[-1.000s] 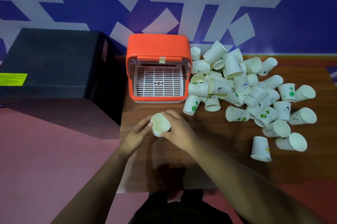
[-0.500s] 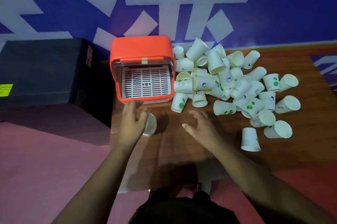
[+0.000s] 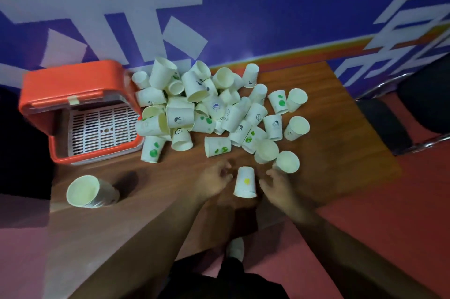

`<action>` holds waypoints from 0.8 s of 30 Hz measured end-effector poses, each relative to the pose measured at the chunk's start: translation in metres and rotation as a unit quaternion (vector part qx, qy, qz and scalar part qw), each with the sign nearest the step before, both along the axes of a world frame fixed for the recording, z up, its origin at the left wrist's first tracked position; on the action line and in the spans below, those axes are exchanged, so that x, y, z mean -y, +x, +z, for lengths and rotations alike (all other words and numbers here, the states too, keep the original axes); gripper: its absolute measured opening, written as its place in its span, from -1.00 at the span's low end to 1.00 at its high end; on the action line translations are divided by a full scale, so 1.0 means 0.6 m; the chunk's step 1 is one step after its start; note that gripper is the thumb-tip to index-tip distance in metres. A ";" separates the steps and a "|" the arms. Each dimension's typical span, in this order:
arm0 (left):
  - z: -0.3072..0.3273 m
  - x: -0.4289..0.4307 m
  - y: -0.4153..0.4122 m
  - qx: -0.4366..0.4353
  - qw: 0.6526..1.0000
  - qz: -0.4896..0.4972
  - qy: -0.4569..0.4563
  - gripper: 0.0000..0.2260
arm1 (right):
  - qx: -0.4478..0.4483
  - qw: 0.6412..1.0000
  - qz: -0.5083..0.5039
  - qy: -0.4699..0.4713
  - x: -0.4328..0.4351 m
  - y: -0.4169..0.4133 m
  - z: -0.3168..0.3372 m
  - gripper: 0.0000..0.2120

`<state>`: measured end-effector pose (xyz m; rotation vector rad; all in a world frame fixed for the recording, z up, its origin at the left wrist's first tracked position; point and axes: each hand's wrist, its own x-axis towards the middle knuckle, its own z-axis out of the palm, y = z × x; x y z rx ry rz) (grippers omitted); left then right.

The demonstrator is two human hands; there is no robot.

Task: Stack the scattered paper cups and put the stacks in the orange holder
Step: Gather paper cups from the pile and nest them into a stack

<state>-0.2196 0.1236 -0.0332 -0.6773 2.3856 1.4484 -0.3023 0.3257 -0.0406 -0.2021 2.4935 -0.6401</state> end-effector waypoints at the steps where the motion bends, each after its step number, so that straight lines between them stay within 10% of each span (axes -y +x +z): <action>1: -0.015 -0.019 -0.015 0.038 0.999 0.006 0.014 -0.76 | 0.033 0.999 0.001 -0.013 -0.006 -0.003 -0.006 -0.58; 7: -0.093 -0.083 -0.042 0.142 0.988 0.027 0.045 -0.67 | 0.232 0.964 -0.054 -0.121 -0.011 0.000 -0.043 -0.47; 11: -0.068 -0.106 -0.031 0.091 0.987 0.078 0.103 -0.77 | 0.231 0.944 -0.100 -0.212 -0.018 -0.001 -0.040 -0.78; 16: -0.019 -0.099 -0.012 0.005 0.992 0.018 0.122 -0.60 | 0.342 0.878 -0.193 -0.276 -0.036 -0.050 -0.012 -0.53; 20: 0.017 -0.076 -0.023 -0.094 0.985 -0.102 -0.098 -0.38 | 0.386 0.870 -0.176 -0.250 -0.030 -0.092 0.027 -0.25; 24: 0.043 -0.086 -0.049 -0.127 0.991 0.027 0.036 -0.56 | 0.403 0.868 -0.137 -0.255 -0.022 -0.117 0.059 -0.20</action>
